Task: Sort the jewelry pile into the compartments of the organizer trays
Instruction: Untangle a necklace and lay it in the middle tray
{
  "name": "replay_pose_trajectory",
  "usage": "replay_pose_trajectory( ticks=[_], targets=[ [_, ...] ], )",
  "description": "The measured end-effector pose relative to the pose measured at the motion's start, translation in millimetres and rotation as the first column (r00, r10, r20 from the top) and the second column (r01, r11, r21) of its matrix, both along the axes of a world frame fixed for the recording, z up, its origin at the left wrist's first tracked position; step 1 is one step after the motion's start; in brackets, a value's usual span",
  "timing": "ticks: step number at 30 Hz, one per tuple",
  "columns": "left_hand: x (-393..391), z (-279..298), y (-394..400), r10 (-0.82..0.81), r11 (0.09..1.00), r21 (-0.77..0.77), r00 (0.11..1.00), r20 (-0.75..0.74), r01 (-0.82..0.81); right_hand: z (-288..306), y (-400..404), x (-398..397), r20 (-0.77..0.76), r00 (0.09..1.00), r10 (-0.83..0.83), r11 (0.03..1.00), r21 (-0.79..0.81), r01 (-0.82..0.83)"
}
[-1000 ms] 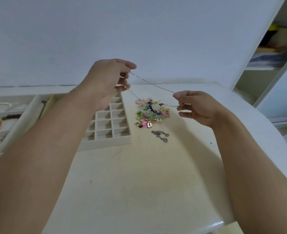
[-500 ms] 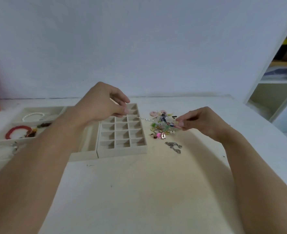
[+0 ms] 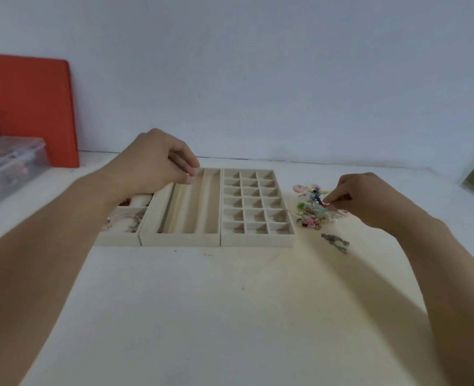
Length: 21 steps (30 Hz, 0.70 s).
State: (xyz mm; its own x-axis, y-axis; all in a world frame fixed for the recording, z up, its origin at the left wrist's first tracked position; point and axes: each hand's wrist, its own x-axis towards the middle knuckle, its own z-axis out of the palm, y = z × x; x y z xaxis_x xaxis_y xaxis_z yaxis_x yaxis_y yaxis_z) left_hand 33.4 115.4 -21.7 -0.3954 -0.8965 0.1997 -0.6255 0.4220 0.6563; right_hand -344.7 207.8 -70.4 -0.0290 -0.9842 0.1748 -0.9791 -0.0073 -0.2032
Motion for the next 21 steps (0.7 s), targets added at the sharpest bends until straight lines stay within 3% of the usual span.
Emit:
replay_pose_trajectory(
  ticks=[4, 10, 15, 21],
  targets=[
    [-0.7, -3.5, 14.4, -0.069, 0.996, 0.039, 0.986, -0.154, 0.076, 22.7, -0.4, 14.9, 0.050, 0.999, 0.015, 0.999, -0.053, -0.012],
    [-70.1, -24.7, 43.9, -0.296, 0.923, 0.158, 0.908, -0.295, 0.352, 53.1, -7.0, 27.9, 0.175, 0.984, 0.024, 0.988, -0.153, 0.004],
    [-135.6, -47.5, 47.2, -0.440, 0.881, 0.137, 0.890, -0.116, 0.453, 42.9, -18.1, 27.0, 0.270, 0.961, 0.064, 0.943, -0.331, 0.030],
    [-192.5, -62.9, 42.5, -0.479, 0.878, 0.091, 0.864, 0.157, 0.470, 2.9, -22.8, 15.1, 0.328, 0.941, 0.078, 0.924, -0.379, 0.055]
  ],
)
